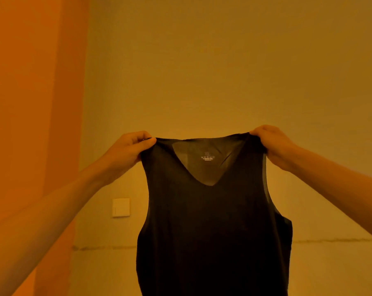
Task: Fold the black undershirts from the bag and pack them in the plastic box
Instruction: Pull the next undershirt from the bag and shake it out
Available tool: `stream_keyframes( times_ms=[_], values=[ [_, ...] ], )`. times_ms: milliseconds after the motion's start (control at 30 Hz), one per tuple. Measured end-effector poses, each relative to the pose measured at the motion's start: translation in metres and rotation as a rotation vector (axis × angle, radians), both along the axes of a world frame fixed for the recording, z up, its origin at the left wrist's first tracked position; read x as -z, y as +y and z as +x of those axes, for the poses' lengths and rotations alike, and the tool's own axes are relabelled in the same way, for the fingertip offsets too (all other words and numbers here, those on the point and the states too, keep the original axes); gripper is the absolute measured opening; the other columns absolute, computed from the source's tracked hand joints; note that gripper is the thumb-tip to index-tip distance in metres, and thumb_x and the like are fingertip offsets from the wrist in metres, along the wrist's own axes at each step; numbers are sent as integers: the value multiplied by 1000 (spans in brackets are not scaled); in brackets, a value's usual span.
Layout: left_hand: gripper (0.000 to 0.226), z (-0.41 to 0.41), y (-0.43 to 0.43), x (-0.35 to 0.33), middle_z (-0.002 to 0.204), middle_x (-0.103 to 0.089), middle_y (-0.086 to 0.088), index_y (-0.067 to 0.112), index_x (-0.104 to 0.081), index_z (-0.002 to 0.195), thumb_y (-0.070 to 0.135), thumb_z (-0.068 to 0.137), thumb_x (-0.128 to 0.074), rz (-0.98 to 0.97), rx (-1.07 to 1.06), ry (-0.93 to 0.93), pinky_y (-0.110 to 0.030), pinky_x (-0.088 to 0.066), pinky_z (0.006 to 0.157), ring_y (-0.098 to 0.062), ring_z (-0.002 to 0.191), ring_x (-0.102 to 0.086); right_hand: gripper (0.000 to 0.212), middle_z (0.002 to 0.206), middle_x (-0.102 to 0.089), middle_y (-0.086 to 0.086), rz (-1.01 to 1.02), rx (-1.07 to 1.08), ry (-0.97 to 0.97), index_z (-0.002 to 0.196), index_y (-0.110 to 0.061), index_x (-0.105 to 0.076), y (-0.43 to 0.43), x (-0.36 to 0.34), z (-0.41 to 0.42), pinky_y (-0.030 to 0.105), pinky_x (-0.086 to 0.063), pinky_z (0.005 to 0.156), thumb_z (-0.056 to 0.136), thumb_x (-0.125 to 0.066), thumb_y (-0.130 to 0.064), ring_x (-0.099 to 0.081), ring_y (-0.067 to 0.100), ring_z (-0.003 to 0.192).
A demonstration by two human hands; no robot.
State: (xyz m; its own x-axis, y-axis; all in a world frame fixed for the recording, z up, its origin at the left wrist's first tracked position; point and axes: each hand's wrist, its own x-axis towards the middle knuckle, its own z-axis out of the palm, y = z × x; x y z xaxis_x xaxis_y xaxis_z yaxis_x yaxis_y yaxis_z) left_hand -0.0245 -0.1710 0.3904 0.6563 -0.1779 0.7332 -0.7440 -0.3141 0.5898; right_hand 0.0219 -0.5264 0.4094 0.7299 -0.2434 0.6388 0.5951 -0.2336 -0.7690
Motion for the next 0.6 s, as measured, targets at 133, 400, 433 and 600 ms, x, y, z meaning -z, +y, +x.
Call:
stream_keyframes(
  times_ms=[133,400,433,600],
  values=[
    [22,-16,-2,-1,79,-74,-6,17,-69,107,20,86,-75,287,17,-11,-17,-50,62,-12,71,-69,13,103,-63,7,-226,-21,47,100,-12,-65,-4,2,-14,30,-49,75,103,-57,-21,-61,21,97],
    [10,-25,1,4,81,-70,1,20,-69,84,20,90,-76,749,-185,-155,-27,-53,69,-16,76,-69,21,112,-73,8,-424,-98,275,110,-7,-74,-20,-10,-31,37,-54,87,99,-64,-22,-67,22,107],
    [11,-27,-3,5,83,-70,-4,16,-68,83,18,93,-73,565,-124,-97,-25,-50,73,-15,80,-67,21,111,-72,9,-418,-112,276,109,-6,-73,-19,-10,-32,37,-54,86,99,-64,-21,-66,22,106],
    [38,-21,-25,12,62,-56,-1,17,-54,58,-3,89,-64,-227,50,227,-25,-44,62,-15,71,-55,15,103,-68,10,-384,-130,256,99,-8,-71,-13,-10,-37,39,-53,90,101,-59,-18,-64,22,100]
  ],
)
